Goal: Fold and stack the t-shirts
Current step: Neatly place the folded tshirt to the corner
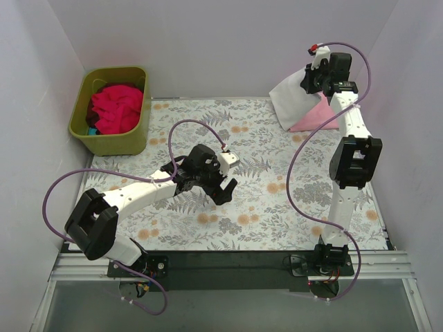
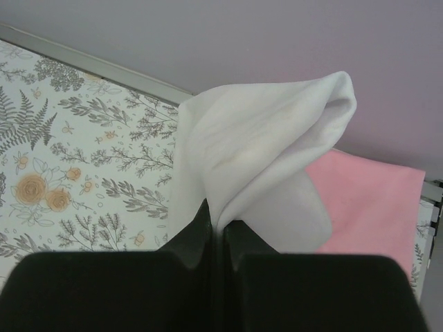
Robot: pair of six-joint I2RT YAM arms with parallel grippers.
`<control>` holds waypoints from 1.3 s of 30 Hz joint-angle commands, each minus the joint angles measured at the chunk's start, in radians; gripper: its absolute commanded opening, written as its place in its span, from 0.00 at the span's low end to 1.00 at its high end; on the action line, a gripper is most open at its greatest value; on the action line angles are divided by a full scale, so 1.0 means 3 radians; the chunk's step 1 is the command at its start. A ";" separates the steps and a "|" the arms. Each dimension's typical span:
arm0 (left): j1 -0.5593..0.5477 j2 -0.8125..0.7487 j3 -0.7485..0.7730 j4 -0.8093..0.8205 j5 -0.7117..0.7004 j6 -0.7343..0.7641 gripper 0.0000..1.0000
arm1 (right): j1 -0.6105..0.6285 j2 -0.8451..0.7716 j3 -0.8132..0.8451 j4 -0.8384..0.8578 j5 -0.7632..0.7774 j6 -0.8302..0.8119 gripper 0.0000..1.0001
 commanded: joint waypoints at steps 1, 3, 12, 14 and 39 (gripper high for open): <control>0.0023 -0.0133 0.0043 -0.0032 0.0005 0.0020 0.91 | -0.0093 -0.0196 0.0215 0.0043 -0.0107 -0.0095 0.01; 0.0023 -0.0128 0.0043 -0.0048 0.0005 0.0015 0.91 | -0.0134 -0.0165 0.0215 0.0043 -0.0128 -0.0196 0.01; 0.0023 -0.0052 0.0115 -0.0160 0.0076 0.0031 0.91 | -0.0313 0.0172 0.0317 0.0064 -0.0332 -0.0662 0.01; 0.0018 -0.0026 0.0125 -0.0201 0.0097 0.0041 0.91 | -0.0343 0.0274 0.0373 0.0074 -0.0378 -0.0815 0.01; 0.0023 0.0209 0.0242 -0.0385 0.0271 0.0077 0.92 | -0.0564 0.0714 0.0046 0.0666 -0.0415 -0.1818 0.09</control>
